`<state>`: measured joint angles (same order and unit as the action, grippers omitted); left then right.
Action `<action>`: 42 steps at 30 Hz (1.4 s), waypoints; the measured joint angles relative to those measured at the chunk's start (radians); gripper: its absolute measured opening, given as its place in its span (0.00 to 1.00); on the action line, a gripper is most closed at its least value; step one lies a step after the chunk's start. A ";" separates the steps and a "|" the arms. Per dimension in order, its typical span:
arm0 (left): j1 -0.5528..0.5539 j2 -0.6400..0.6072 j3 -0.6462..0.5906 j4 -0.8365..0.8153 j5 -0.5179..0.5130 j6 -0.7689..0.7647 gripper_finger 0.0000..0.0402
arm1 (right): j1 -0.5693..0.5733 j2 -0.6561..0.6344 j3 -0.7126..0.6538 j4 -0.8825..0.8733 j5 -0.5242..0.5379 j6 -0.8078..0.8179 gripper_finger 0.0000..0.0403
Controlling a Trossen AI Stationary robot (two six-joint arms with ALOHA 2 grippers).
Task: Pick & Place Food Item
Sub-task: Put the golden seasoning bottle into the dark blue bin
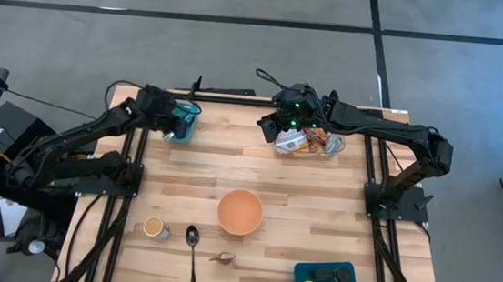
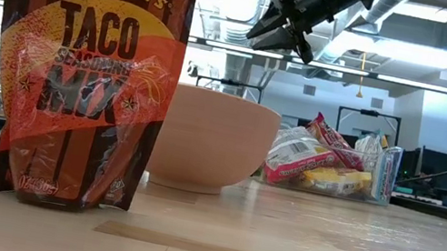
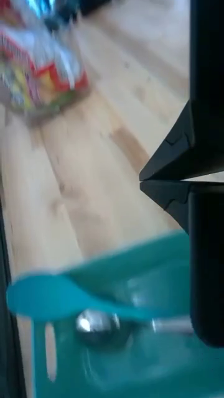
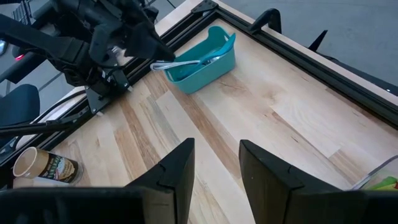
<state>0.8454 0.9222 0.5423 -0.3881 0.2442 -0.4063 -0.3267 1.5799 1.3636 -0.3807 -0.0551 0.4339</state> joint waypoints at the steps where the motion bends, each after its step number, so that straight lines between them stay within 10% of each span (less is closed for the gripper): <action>1: -0.011 0.000 0.000 0.012 0.016 -0.008 0.00 | 0.000 0.000 0.000 0.000 0.000 0.000 0.30; 29: -0.630 -0.211 0.001 0.682 0.103 -0.239 0.00 | -0.001 0.000 0.000 0.000 0.003 -0.026 0.30; 42: -0.825 -0.199 0.001 0.744 0.087 -0.239 0.00 | -0.001 0.000 0.000 -0.010 -0.023 -0.026 0.30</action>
<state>0.0203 0.7237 0.5430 0.3555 0.3308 -0.6453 -0.3275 1.5799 1.3637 -0.3909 -0.0782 0.4084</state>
